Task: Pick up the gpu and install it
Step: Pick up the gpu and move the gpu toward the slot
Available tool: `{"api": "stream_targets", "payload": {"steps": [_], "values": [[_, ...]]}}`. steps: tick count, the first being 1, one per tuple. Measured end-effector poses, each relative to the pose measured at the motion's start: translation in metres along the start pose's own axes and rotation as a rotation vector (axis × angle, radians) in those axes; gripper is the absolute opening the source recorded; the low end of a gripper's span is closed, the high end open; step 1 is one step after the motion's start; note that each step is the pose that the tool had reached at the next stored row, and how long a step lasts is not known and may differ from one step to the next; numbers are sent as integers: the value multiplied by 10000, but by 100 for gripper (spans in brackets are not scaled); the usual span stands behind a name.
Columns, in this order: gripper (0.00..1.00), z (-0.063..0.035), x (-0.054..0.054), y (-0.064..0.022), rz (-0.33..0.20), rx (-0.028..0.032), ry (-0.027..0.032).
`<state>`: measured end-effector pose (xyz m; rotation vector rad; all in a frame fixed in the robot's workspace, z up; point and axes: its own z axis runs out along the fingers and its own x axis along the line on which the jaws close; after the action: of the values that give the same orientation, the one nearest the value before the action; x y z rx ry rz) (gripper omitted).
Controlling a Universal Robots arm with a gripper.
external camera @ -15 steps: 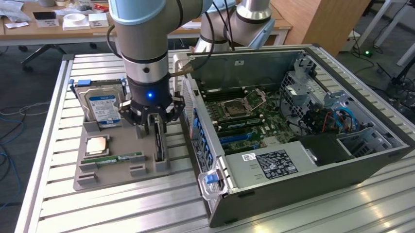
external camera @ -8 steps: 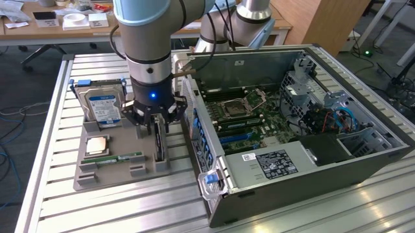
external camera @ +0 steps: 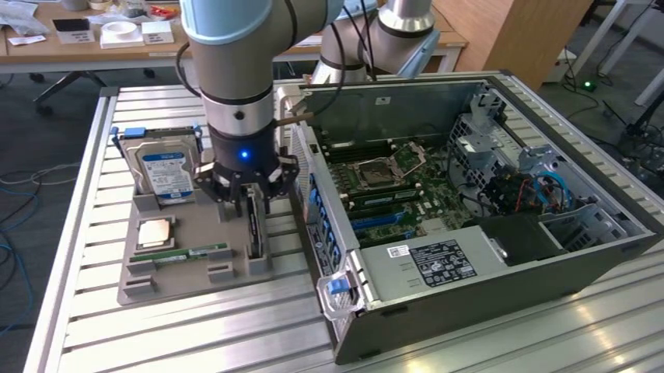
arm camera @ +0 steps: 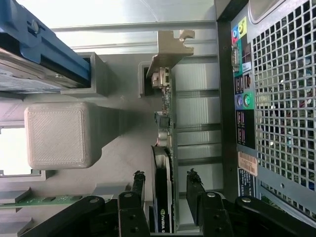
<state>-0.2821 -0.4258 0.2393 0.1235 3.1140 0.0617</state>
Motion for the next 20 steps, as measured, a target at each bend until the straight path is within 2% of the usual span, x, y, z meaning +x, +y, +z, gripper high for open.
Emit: {"api": "stream_targets", "payload": {"steps": [14,20], "values": [[47,5,17,-32,12,1,0],[47,51,18,-34,12,2,1]]}}
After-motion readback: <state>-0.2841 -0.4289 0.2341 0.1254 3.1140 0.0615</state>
